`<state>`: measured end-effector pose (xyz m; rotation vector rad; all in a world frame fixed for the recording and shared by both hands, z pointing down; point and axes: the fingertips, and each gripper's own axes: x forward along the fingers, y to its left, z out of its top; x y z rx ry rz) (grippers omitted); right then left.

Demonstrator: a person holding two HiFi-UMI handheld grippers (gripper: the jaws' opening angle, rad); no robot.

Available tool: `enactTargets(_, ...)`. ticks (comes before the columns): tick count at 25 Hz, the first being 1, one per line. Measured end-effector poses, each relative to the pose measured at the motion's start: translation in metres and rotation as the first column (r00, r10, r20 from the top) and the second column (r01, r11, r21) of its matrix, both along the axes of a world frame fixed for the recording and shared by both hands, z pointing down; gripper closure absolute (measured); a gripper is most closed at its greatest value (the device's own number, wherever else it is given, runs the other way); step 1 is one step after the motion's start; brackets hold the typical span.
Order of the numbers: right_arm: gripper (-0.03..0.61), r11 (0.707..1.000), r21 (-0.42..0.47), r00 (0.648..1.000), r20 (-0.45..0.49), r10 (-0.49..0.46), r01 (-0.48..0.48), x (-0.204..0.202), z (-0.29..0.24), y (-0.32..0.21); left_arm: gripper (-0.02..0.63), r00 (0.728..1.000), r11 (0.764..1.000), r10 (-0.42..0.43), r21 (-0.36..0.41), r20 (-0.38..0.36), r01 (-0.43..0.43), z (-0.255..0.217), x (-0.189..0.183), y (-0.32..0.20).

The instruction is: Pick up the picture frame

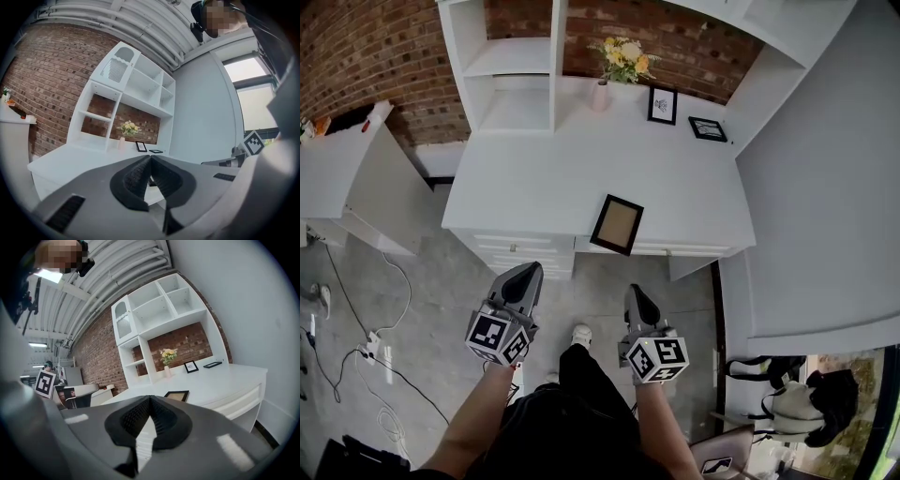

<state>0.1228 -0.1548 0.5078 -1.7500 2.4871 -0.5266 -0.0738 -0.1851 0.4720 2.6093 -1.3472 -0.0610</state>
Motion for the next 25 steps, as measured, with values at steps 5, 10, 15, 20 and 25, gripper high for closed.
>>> enactTargets(5, 0.575, 0.999, -0.047, 1.0, 0.019, -0.006, 0.007, 0.009, 0.016, -0.023, 0.611, 1.0, 1.0, 0.014, -0.012, 0.007, -0.014, 0.009, 0.016, -0.023)
enactTargets(10, 0.574, 0.994, -0.105, 0.999, 0.041, -0.008, 0.013, 0.014, 0.036, -0.045, 0.611, 1.0, 0.999, 0.021, -0.038, 0.02, -0.02, 0.021, 0.027, -0.043)
enactTargets(15, 0.574, 0.988, -0.157, 0.998, 0.058, 0.009, 0.0, 0.024, 0.052, -0.063, 0.611, 0.999, 0.997, 0.022, -0.068, 0.026, -0.021, 0.036, 0.036, -0.056)
enactTargets(20, 0.548, 0.979, -0.205, 0.995, 0.097, 0.023, -0.003, 0.032, 0.068, -0.076, 0.611, 0.999, 0.995, 0.028, -0.096, 0.034, -0.025, 0.048, 0.045, -0.065)
enactTargets(25, 0.529, 0.969, -0.245, 0.992, 0.124, 0.032, -0.001, 0.035, 0.08, -0.088, 0.611, 0.999, 0.993, 0.022, -0.117, 0.039, -0.017, 0.057, 0.049, -0.075)
